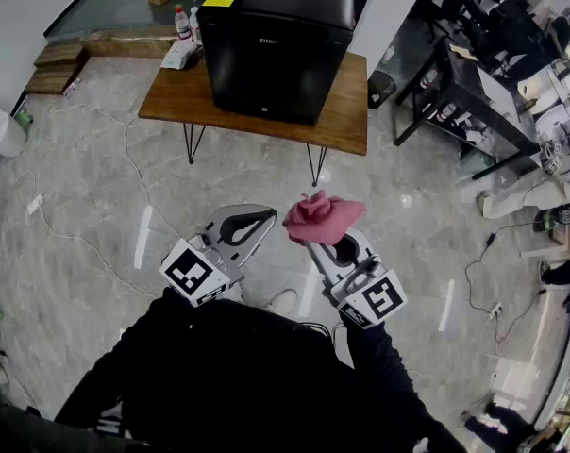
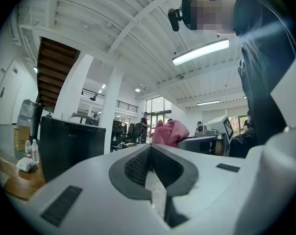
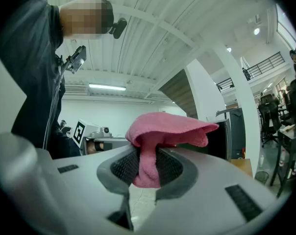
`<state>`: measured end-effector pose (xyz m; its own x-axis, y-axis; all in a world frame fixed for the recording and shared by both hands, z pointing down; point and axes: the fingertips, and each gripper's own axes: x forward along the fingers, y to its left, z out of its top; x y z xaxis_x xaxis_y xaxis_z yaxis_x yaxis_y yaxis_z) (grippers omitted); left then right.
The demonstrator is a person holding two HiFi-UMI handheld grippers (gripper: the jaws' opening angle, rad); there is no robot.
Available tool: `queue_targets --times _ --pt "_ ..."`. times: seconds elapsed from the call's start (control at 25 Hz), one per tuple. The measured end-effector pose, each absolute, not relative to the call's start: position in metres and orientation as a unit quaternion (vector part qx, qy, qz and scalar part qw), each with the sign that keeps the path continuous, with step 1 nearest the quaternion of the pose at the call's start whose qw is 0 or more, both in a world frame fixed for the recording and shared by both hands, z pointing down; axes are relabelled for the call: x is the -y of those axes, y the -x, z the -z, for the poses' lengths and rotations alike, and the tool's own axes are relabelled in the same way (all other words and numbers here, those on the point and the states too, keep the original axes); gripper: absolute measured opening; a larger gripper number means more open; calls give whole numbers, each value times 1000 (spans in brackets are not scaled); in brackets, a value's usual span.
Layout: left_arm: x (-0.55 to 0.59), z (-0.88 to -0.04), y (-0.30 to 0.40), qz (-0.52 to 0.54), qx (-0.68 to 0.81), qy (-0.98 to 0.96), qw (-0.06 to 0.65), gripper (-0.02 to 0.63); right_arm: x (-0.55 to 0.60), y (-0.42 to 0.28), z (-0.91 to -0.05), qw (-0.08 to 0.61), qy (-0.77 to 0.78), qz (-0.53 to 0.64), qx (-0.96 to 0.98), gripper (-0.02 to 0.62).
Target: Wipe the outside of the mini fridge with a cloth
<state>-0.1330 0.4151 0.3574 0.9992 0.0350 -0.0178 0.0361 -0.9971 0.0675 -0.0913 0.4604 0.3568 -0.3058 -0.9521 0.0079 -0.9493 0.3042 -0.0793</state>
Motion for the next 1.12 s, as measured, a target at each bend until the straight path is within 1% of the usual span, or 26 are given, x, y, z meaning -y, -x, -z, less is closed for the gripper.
queue_targets --times 0.2,0.44,0.64,0.92,1.12 --pt "-419 -362 137 6 -21 -999 40 3 -458 98 -359 17 585 39 -810 81" --pt "-416 -364 142 10 -21 -999 43 3 -461 89 -354 71 591 60 -801 83" --pt "-418 -364 134 5 -14 -998 58 3 -474 76 -352 54 602 49 -795 83" --pt "-449 -361 93 1 -8 -998 58 3 -507 45 -362 12 601 34 -798 87" --pt "-464 -357 53 7 6 -998 54 3 -523 6 -361 38 596 35 -801 87"
